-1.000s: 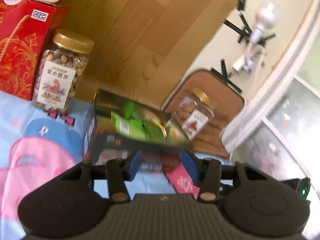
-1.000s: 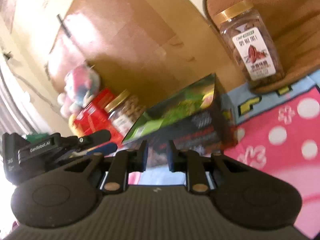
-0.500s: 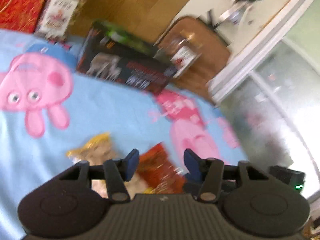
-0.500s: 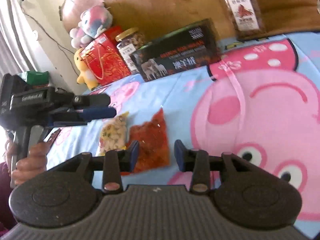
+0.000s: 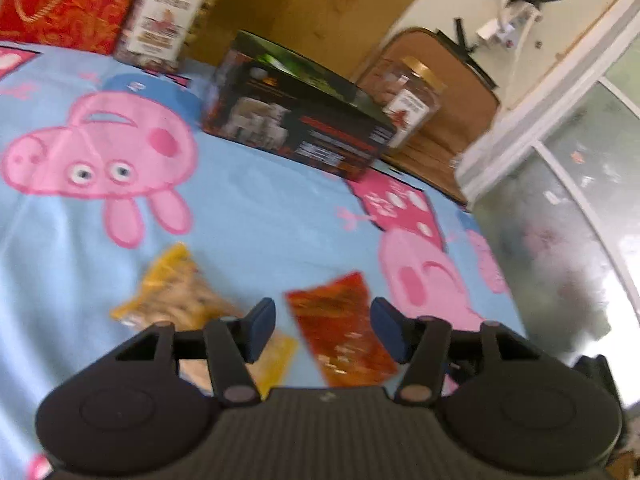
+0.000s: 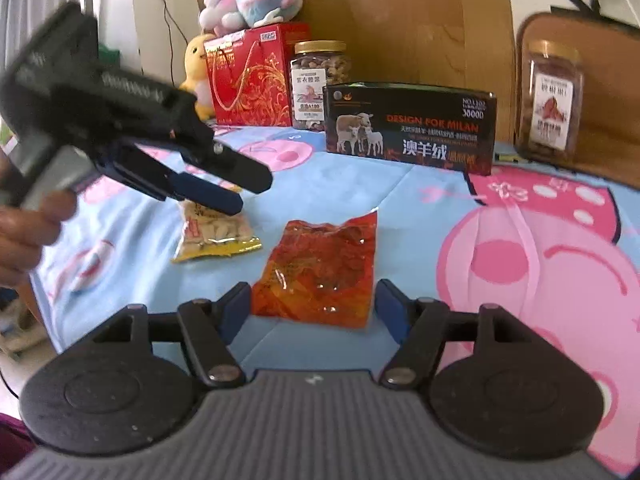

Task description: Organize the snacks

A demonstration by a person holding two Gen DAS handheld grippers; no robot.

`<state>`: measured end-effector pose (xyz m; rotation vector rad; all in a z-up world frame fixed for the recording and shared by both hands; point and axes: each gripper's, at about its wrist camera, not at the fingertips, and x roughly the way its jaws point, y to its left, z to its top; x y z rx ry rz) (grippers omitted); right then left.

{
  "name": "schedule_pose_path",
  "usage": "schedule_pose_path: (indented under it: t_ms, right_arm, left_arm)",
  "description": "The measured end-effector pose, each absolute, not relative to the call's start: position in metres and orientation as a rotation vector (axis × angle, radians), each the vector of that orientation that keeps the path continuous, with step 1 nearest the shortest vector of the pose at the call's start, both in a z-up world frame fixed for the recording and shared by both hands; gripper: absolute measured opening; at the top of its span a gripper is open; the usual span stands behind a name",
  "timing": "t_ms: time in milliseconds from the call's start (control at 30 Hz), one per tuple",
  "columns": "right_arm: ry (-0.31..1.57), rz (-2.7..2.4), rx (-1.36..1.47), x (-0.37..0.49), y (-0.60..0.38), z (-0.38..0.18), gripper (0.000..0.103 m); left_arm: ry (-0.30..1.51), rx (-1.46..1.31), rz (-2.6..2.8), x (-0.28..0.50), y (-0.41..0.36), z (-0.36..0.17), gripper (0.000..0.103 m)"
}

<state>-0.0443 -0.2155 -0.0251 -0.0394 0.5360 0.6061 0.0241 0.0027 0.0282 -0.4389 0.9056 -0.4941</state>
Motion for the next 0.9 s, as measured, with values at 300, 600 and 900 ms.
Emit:
schedule_pose_path:
  t_ms: [300, 600, 900]
  right_arm:
    - [0.513, 0.522, 0.013, -0.039, -0.228, -0.026, 0.005]
    - [0.561, 0.529, 0.117, -0.028, -0.242, -0.024, 0.008]
    - [0.569, 0.557, 0.119, -0.033, -0.247, -0.024, 0.019]
  left_arm:
    - [0.990, -0.515, -0.519, 0.031, -0.014, 0.012, 0.069]
    - [0.982, -0.578, -0.564, 0.035, -0.017, 0.009, 0.069]
    - [0.954, -0.563, -0.549, 0.039, -0.017, 0.019, 0.069]
